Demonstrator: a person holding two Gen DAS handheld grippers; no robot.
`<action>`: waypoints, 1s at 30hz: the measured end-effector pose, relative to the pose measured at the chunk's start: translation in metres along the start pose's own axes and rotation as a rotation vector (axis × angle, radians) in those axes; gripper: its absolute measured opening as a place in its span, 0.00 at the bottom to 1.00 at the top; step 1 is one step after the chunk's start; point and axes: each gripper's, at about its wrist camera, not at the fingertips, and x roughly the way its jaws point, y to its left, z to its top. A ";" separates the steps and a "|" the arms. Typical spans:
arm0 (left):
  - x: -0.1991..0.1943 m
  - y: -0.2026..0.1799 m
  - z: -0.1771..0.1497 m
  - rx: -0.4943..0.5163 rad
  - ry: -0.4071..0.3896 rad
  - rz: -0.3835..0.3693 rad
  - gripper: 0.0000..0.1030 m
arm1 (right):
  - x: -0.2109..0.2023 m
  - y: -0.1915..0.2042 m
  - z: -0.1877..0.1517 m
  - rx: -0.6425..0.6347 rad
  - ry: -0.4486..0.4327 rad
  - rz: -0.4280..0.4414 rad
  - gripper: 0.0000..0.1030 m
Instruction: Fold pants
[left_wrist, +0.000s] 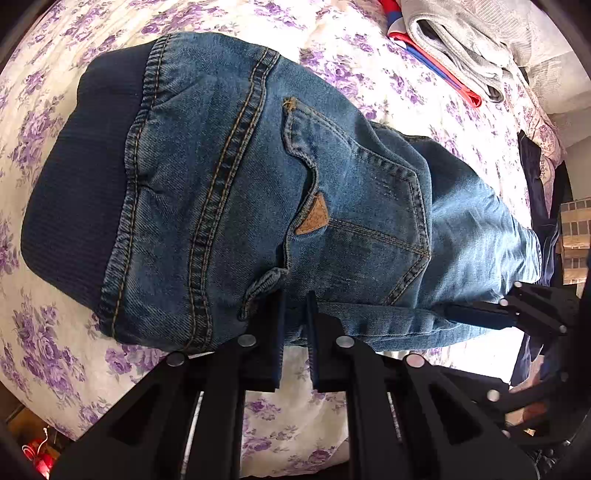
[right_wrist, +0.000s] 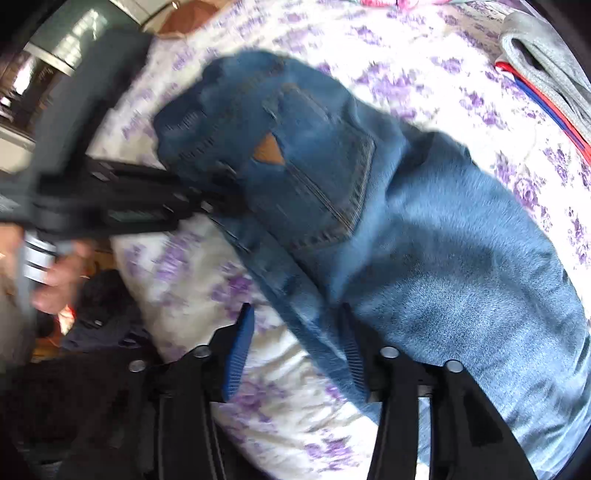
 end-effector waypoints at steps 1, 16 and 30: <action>0.000 0.000 0.001 -0.006 0.000 -0.005 0.09 | -0.006 0.003 0.003 -0.004 -0.026 0.009 0.47; 0.005 0.008 -0.003 -0.022 0.004 -0.001 0.08 | 0.055 0.004 0.017 0.047 0.029 -0.090 0.06; 0.002 0.008 -0.006 0.007 -0.021 0.007 0.07 | -0.131 -0.166 -0.149 0.754 -0.354 -0.123 0.50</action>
